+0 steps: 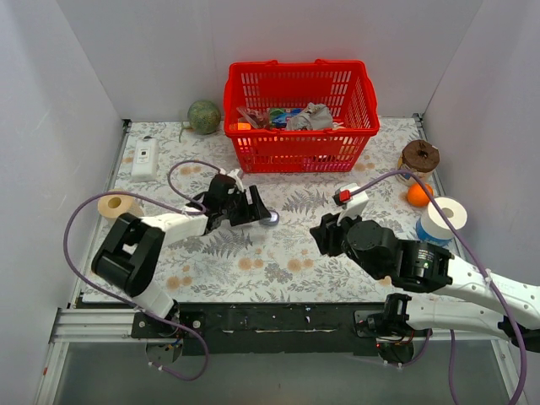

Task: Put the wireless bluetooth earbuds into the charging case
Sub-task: Reset both arms

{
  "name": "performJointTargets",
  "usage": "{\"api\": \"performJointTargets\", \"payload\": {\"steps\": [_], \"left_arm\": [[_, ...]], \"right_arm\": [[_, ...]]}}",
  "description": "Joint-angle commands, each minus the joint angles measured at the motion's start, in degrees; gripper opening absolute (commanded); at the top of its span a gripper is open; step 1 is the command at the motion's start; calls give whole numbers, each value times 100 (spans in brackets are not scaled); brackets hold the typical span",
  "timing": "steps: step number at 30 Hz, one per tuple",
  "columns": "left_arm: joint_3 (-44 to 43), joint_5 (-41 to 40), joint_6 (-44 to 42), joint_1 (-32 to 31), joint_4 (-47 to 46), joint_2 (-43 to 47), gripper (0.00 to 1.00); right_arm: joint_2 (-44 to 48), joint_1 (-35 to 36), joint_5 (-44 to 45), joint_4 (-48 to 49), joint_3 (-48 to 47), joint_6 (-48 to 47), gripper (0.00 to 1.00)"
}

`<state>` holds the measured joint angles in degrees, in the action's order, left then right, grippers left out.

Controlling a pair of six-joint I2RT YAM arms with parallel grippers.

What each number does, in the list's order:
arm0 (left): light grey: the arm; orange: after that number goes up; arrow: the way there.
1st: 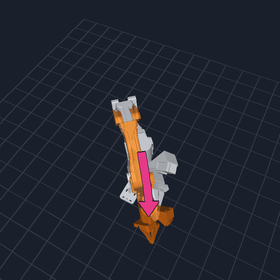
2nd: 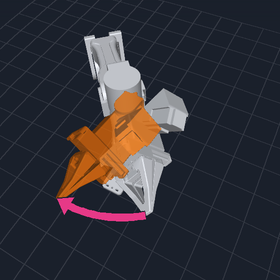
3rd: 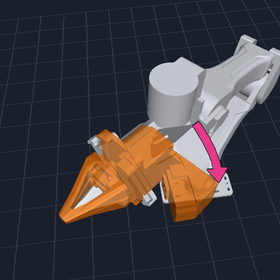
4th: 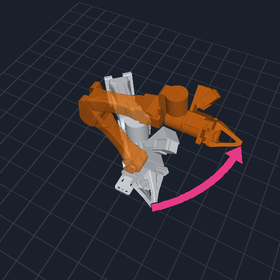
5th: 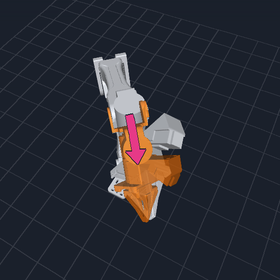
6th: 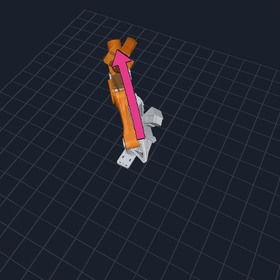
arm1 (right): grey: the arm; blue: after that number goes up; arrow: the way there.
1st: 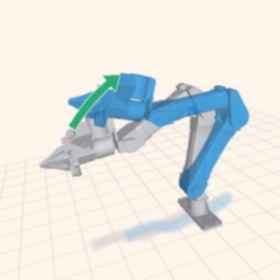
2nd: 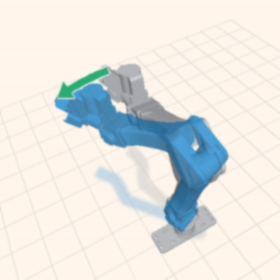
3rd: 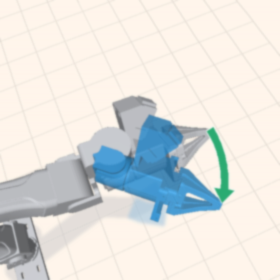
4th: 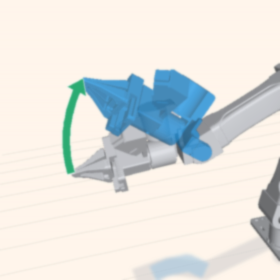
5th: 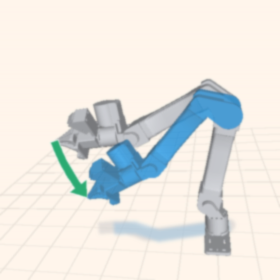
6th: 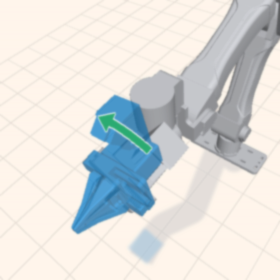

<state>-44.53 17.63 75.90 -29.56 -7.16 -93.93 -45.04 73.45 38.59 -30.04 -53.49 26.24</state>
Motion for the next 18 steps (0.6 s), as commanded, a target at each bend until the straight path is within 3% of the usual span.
{"api": "performJointTargets", "payload": {"steps": [1, 2, 5, 7, 13, 18], "left_arm": [[-81, -1039, -277, 126, 1267, 1304, 71], [-99, -2051, -216, 126, 1452, 1551, 73], [-3, -3689, 222, 135, 2138, 2465, 98], [102, -4187, 802, 161, 2437, 2958, 98], [-90, -4373, 1743, 144, 3589, 3319, 98], [93, -3969, 1279, 144, 3397, 3767, 98]], "right_arm": [[161, -15, 43, 130, 93, 101, 46], [179, -6, 61, 148, 120, 92, 46], [250, -6, 131, 279, 330, 31, 46], [259, -15, 158, 350, 497, 4, 46], [180, -15, 272, 447, 656, -14, 47], [153, -15, 342, 438, 630, -66, 48]]}}
